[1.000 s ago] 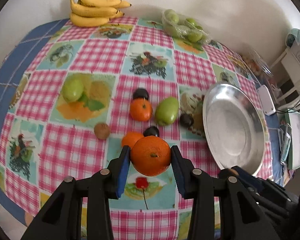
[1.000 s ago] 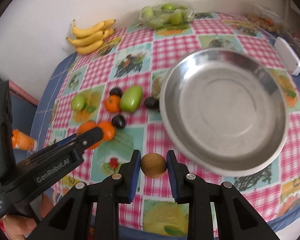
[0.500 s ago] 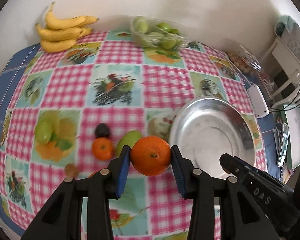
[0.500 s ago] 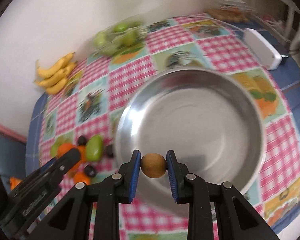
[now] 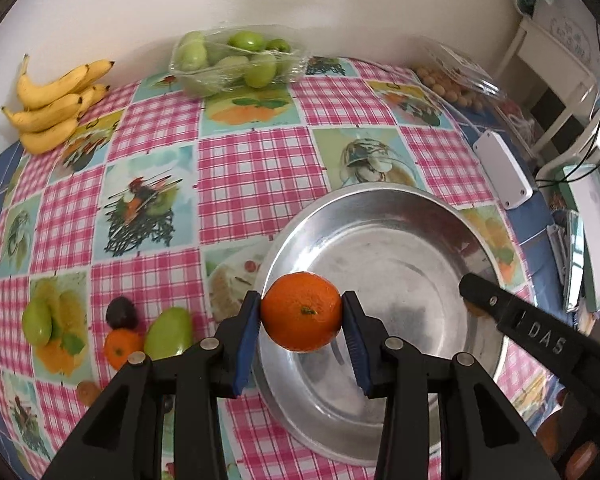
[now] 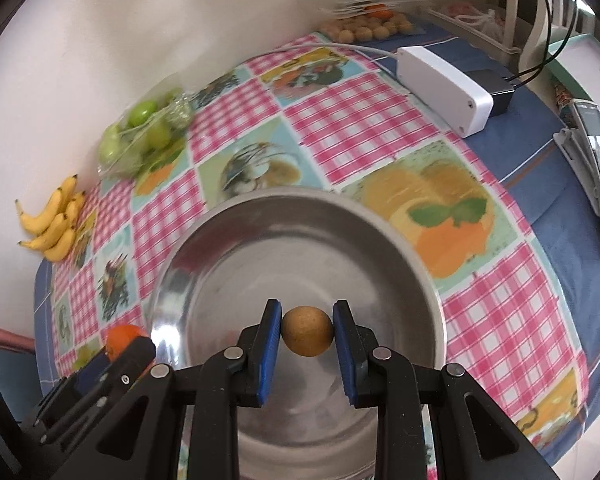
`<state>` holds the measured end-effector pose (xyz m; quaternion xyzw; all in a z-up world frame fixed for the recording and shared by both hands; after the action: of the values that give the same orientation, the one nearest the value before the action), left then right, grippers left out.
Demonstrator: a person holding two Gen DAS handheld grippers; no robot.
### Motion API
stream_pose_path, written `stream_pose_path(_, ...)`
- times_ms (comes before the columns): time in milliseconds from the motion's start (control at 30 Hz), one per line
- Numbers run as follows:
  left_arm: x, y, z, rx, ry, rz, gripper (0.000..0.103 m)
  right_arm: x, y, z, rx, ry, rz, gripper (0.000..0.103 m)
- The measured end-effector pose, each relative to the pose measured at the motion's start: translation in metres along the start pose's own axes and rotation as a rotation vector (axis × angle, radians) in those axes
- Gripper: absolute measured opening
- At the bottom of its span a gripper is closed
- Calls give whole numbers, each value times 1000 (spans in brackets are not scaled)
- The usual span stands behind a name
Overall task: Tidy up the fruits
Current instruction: 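Carry the orange in the left gripper and kiwi in the right over the steel plate, then open the left gripper over the plate while the right gripper releases the kiwi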
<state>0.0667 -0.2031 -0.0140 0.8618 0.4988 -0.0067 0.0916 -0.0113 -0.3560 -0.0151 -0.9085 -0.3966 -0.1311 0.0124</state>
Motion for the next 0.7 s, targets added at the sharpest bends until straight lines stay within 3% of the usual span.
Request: stream_pose_path(700, -5, 0, 24, 49, 36, 25, 42, -2, 1, 26, 71, -73, 0, 29)
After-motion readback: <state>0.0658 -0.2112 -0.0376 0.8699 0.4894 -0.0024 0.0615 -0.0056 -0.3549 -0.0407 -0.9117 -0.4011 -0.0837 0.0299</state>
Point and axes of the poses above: each gripper's, at about its wrist camera, not at the fingertips, and z roughly the way its jaws point, x to its left, y to its top, the point moved 2 cm from there along z, roughly the way its jaws point, and after that the axes turned 14 degrees about x, right-handed, at the moved point
